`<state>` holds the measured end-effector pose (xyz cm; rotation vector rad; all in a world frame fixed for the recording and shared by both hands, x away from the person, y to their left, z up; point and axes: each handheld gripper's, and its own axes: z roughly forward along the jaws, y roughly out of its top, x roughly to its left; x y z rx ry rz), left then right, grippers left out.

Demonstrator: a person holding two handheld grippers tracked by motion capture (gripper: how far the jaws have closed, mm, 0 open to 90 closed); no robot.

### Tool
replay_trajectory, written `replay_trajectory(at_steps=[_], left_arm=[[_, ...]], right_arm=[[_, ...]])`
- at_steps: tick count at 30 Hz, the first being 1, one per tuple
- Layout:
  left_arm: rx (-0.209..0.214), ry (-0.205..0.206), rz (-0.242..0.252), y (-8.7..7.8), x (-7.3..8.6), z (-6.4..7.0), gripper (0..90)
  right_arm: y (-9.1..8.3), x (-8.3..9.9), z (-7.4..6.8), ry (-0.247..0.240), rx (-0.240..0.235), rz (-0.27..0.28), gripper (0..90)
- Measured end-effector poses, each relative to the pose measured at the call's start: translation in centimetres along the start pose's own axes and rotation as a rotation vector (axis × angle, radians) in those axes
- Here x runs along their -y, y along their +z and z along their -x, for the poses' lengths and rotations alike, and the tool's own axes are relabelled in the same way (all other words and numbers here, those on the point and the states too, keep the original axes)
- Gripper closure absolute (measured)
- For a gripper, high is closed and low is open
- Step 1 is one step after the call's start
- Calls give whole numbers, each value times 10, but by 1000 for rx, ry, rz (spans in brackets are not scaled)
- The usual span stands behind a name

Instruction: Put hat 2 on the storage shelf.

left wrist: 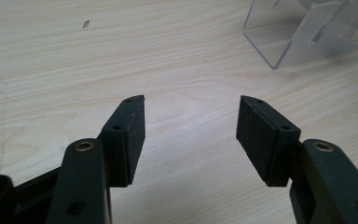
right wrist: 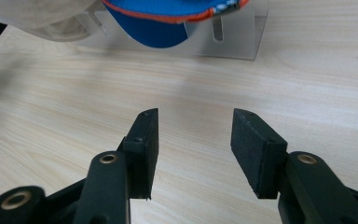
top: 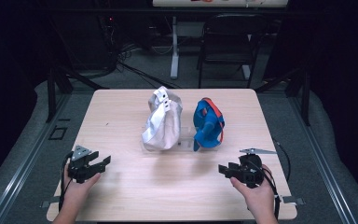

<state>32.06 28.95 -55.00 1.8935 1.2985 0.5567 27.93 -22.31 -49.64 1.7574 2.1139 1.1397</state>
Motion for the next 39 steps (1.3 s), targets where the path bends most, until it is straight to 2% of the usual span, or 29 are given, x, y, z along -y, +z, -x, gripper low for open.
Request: replay_trajectory(at_steps=[1,4,5,9,12,22,26,27,30,33,38,39], left_arm=[[0,0,-1,0,0,0,428],[2,3,-4,0,0,1,428],[1,4,0,1,1,1,428],[8,11,3,3,1,3,428],[11,14,-11,2,0,3,428],[19,22,-8,5,1,6,428],[28,35,-23,5,1,7,427],[31,34,-13,8,2,10,427],[35,41,-14,8,2,11,428],[41,53,-29,8,1,13,428],[55,66,-23,11,2,20,427],[64,82,-36,12,2,22,427]], right_arm=[[6,7,2,-1,-12,11,529],[9,13,3,-4,-16,23,528],[13,19,4,-26,-3,50,520],[16,26,6,-30,-10,78,508],[19,28,8,-17,-23,77,522],[28,36,18,13,-4,83,503],[31,38,21,21,2,106,504],[33,39,20,28,-15,121,504],[34,39,19,15,4,120,504],[37,39,18,10,6,144,497],[40,40,19,25,6,132,491],[42,40,21,26,-2,109,490]])
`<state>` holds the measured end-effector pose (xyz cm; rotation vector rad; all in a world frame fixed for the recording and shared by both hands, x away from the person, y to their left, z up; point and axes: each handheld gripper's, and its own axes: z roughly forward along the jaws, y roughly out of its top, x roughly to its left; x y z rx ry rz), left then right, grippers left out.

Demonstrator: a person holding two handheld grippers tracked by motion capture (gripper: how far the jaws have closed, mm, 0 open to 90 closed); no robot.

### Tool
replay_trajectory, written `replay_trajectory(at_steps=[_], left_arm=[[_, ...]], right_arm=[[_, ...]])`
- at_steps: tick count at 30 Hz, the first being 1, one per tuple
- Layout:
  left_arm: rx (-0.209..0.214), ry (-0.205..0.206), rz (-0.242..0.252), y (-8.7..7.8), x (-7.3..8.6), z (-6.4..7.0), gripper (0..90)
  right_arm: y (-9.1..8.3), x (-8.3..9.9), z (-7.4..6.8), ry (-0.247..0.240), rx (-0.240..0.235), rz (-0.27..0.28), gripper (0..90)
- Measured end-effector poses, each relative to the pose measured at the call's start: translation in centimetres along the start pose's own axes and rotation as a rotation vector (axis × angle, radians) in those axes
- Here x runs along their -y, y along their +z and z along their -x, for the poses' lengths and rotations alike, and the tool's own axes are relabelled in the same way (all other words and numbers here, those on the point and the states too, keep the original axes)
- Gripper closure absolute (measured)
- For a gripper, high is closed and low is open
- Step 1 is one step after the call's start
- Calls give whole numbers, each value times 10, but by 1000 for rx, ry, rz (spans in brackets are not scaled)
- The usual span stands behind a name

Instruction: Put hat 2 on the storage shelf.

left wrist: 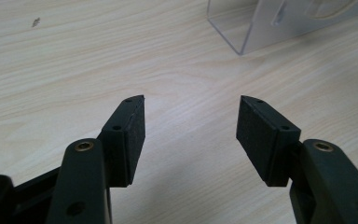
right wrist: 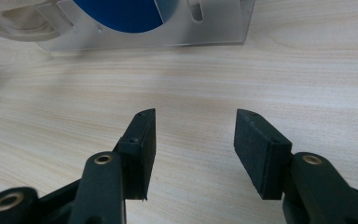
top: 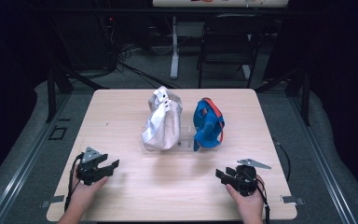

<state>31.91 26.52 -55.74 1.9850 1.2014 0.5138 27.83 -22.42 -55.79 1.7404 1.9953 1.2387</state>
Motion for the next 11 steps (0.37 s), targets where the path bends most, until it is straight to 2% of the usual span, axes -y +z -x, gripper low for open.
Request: replay_trajectory(at_steps=[3,4,11], left_arm=[[1,10,7,2,0,3,427],[9,20,-7,1,0,4,428],[11,18,10,3,-1,7,422]], right_arm=[[1,0,0,10,-1,7,488],[1,0,0,10,1,6,486],[0,0,1,20,3,12,480]])
